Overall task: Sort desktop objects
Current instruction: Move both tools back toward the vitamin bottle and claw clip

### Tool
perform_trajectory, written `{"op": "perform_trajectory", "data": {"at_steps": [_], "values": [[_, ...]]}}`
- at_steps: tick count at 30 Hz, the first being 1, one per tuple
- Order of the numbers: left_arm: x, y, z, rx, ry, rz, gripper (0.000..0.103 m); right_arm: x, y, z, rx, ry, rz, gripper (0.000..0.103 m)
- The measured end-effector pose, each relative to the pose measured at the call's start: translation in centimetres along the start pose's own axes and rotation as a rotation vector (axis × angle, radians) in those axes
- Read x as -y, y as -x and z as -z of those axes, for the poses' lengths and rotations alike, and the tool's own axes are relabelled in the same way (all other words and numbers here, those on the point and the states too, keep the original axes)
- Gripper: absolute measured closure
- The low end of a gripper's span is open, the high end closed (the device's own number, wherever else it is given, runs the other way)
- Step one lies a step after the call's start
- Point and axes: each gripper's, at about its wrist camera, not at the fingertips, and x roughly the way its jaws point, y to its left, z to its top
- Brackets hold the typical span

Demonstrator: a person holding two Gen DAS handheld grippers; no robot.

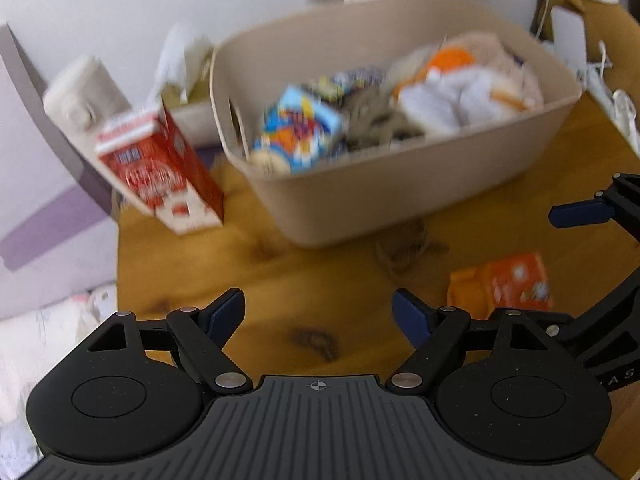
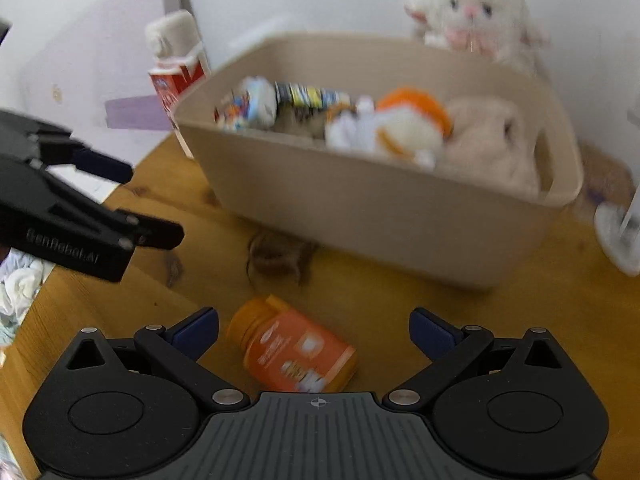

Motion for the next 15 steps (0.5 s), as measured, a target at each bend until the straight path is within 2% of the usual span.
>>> {"op": "perform_trajectory", "data": {"at_steps": [7,10,15], "values": [[0.4,-2.1,1.1,-0.059,0.0,0.003,0.021,0.1,-2.0,1.4,-0.069,-0.003,0.049,0.0],[0.9,-2.5,1.0,-0.058,-0.003,0.014,0.021,1.0,-2.1,1.6,-0.059,-0.033,0.052,0.001],[1.7,-3.0,0.2,-0.029,-0.025,0.053,0.021,2.7,-2.3,1.5,-0.046,-0.057,0.111,0.001]]}}
